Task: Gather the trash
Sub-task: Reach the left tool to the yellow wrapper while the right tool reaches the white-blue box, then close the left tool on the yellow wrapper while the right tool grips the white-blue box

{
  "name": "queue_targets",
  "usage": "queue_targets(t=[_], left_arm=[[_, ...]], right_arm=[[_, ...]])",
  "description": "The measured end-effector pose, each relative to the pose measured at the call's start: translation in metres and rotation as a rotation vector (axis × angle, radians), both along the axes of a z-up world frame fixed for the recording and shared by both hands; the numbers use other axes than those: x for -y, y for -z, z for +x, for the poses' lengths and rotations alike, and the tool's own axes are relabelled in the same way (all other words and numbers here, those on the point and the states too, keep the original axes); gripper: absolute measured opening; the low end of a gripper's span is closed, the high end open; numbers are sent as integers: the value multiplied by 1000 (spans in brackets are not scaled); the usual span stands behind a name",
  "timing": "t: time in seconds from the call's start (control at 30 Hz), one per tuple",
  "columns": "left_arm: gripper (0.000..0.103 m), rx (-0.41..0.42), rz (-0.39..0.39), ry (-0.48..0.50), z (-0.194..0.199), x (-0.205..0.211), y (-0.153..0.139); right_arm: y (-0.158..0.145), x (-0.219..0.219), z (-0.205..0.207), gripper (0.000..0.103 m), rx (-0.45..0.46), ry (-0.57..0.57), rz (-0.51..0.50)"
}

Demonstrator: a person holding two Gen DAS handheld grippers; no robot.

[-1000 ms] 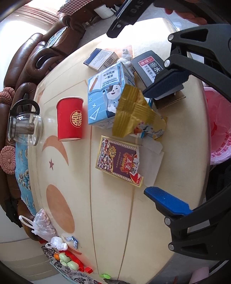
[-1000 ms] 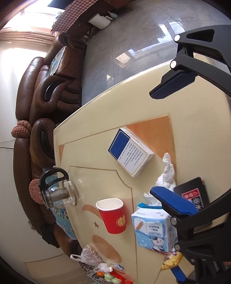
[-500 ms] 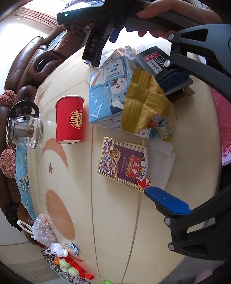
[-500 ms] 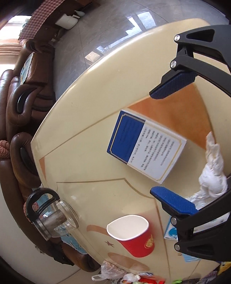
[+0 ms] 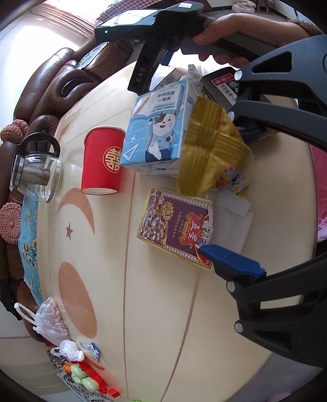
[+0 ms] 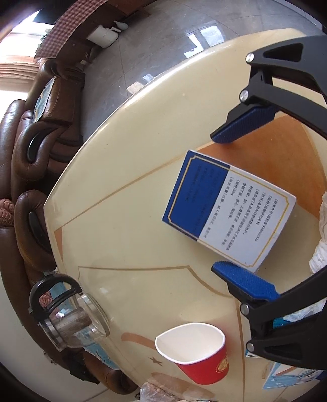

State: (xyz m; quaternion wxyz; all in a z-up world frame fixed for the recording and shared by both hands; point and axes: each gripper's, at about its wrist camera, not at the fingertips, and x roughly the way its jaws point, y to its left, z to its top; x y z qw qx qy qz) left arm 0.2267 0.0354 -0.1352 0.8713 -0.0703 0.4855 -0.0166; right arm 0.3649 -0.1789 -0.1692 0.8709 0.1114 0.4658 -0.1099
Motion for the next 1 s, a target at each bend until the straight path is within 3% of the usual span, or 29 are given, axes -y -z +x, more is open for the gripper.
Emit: queue_targets(t=[0.1, 0.37, 0.73, 1.0], left_arm=[[65, 2, -13, -1, -3, -1, -1], [42, 1, -54, 4, -8, -6, -2], [22, 22, -88, 11, -16, -12, -6], [19, 34, -141, -8, -18, -25, -9]], right_arm=[[-2, -2, -2, 77, 17, -18, 4], [-4, 4, -8, 67, 29, -53, 36], [-20, 10, -23, 66, 72, -87, -3], [-37, 6, -34, 66, 117, -103, -34]])
